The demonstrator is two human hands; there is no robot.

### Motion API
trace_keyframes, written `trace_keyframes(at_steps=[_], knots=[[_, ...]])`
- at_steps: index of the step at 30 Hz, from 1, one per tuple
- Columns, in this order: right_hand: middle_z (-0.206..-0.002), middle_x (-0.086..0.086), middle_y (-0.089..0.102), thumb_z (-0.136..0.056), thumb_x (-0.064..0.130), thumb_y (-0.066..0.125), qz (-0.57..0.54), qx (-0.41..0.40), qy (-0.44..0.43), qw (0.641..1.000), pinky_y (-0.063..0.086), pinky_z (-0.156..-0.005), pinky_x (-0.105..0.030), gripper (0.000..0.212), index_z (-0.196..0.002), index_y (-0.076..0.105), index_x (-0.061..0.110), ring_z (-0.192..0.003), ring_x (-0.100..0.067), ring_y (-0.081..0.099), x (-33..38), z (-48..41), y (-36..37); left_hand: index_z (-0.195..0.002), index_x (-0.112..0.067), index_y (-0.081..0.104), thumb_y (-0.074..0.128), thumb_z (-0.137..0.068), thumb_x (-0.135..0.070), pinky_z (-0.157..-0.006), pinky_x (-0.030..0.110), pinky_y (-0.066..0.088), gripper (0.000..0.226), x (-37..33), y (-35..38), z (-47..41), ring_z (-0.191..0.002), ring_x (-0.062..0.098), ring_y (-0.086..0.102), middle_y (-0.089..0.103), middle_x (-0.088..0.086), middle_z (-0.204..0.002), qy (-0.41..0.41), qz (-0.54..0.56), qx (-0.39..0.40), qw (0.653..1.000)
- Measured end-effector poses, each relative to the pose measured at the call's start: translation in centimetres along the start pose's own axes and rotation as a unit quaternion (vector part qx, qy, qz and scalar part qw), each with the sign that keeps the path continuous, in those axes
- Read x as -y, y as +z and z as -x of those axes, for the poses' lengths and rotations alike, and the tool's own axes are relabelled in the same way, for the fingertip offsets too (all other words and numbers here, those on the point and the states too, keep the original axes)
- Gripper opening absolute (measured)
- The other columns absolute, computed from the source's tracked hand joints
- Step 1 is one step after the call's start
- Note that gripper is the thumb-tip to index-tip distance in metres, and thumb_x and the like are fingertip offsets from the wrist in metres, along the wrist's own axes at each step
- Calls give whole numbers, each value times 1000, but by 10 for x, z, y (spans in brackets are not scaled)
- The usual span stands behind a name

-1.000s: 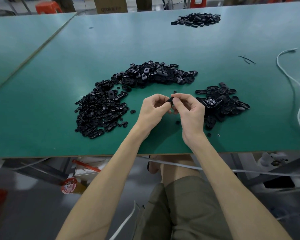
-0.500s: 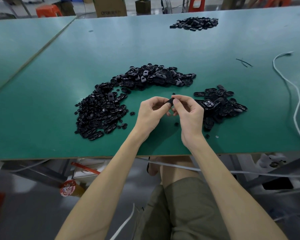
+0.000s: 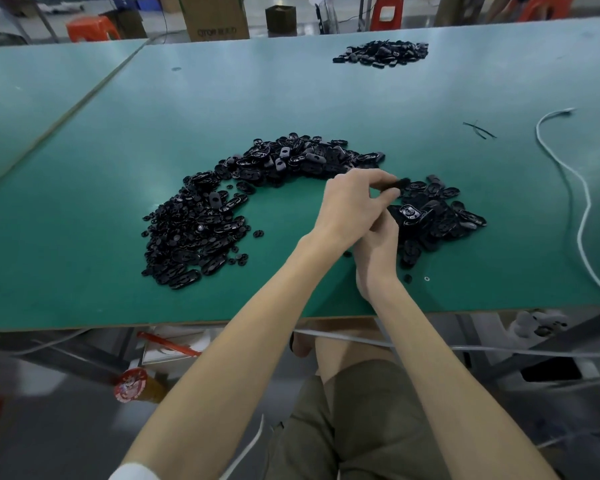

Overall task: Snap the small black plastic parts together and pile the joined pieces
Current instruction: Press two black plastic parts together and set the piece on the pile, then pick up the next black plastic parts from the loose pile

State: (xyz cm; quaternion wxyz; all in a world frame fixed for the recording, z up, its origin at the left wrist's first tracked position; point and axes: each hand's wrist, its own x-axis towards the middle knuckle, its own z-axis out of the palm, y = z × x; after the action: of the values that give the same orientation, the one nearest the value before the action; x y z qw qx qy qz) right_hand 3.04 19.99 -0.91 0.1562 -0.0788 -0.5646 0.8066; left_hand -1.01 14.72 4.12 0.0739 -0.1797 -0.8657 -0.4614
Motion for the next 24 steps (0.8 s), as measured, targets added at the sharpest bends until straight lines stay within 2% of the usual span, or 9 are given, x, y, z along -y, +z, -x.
trace_keyframes(at_steps=[3, 4, 6, 8, 12, 15, 17, 20, 24], knots=[[-113, -10, 70, -99, -6, 59, 9, -6, -6, 1000, 53, -85, -28, 27, -126, 61, -3, -98, -13, 66, 1, -1, -1, -128, -27, 72, 65, -100, -30, -112, 41, 43, 28, 2, -1, 0, -106, 3, 67, 77, -11, -113, -8, -21, 15, 1000], [-111, -7, 72, -100, -5, 59, 24, -11, -6, 1000, 53, -85, -26, 24, -123, 64, -1, -97, -11, 67, 0, -2, -2, -128, -26, 72, 64, -101, -29, -110, 37, 46, 28, 5, -5, 1, -107, 0, 68, 77, -11, -113, -10, -5, 18, 1000], [-105, -3, 74, -100, 1, 63, 58, -18, 0, 998, 54, -80, -24, 20, -119, 67, 5, -91, -6, 70, -3, -4, -2, -128, -22, 72, 63, -101, -22, -91, 23, 53, 28, 17, -20, 6, -90, -10, 66, 76, -10, -109, -22, 23, 15, 999], [-99, -1, 72, -100, 2, 63, 81, -21, 2, 996, 55, -76, -22, 20, -117, 67, 12, -82, -4, 71, -5, -5, -2, -126, -18, 72, 61, -101, -13, -81, 18, 52, 27, 32, -42, 12, -81, -5, 63, 75, -8, -109, -36, -22, -8, 999], [-96, -3, 68, -99, 0, 63, 95, -23, -7, 995, 54, -69, -18, 20, -116, 66, 11, -76, -4, 71, -7, -7, -3, -121, -13, 74, 59, -99, -3, -100, 38, 53, 28, 63, -93, 29, -99, 19, 67, 72, 5, -117, -84, -195, -62, 975], [-98, -4, 69, -99, 1, 63, 101, -22, -6, 995, 54, -69, -18, 19, -114, 67, 10, -75, -4, 71, -7, -8, -4, -120, -11, 73, 62, -100, -8, -98, 46, 54, 23, 77, -130, 41, -107, 28, 67, 69, 10, -119, -136, -286, -56, 947], [-99, -3, 69, -99, 1, 64, 102, -19, -4, 995, 53, -69, -18, 18, -114, 67, 11, -75, -4, 70, -7, -8, -4, -116, -12, 73, 69, -98, -16, -94, 46, 54, 19, 83, -148, 45, -108, 28, 66, 70, 7, -116, -175, -328, -24, 928], [-100, -3, 69, -99, 1, 64, 103, -15, -1, 995, 53, -68, -18, 18, -113, 67, 11, -75, -4, 70, -8, -7, -3, -114, -11, 72, 75, -94, -23, -95, 45, 52, 23, 90, -156, 47, -109, 29, 61, 65, 9, -119, -217, -333, 31, 917], [-99, -4, 69, -99, 1, 64, 102, -11, 2, 995, 54, -68, -18, 18, -114, 67, 9, -75, -3, 70, -8, -7, -4, -107, -8, 73, 73, -95, -15, -94, 43, 50, 13, 94, -148, 49, -107, 31, 58, 60, 14, -117, -206, -317, -1, 926]])
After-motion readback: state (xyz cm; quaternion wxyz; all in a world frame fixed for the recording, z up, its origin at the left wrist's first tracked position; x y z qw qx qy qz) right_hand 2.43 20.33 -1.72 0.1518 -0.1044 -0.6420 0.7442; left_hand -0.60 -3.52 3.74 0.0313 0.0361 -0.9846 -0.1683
